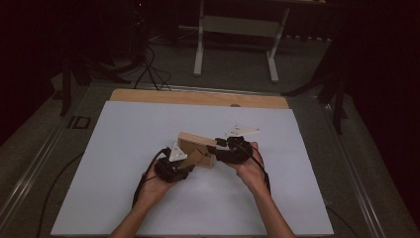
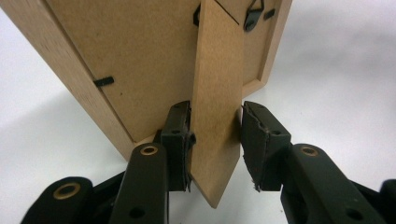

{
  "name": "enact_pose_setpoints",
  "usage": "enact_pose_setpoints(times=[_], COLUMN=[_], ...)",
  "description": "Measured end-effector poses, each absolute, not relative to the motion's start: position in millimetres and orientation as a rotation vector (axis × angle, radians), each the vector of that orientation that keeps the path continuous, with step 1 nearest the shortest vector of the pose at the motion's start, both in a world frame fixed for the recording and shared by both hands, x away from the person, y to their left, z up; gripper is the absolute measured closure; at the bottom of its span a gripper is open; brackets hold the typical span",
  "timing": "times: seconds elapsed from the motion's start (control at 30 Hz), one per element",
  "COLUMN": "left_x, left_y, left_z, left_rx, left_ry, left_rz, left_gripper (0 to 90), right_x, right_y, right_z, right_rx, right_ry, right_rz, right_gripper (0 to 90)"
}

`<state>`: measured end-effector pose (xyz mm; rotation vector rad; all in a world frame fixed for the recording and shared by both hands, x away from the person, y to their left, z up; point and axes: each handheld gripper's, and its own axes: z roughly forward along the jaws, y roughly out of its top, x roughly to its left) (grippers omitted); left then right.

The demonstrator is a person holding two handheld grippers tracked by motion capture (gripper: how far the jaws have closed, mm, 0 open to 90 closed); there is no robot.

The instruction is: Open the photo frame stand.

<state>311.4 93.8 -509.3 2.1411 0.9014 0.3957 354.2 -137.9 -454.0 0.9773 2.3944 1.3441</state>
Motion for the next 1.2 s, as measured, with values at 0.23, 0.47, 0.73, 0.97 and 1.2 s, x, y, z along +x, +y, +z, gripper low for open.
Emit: enact_pose_setpoints(times=[0.23,0.47,0.73,0.97,1.2], left_x=[309,307,306,304,302], left_y=[98,99,101,101,101], left_z=[-505,-505,-506,-507,-510], left_rx=[2.115,2.127,2.128,2.130,2.136], left_ry=[0.896,0.887,0.884,0.889,0.885], left_rz=[0.394,0.393,0.384,0.375,0.371], left_gripper=[67.0,72.3,73.7,74.4,74.6], right_x=[347,340,334,328,320], right_y=[-133,-132,-133,-132,-132], right_z=[-453,-454,-457,-458,-460], right_rx=[0.920,0.891,0.884,0.868,0.852], right_ry=[2.407,2.398,2.392,2.392,2.387], right_rz=[1.315,1.303,1.304,1.303,1.309], right_gripper=[52.0,52.1,52.7,52.2,51.9])
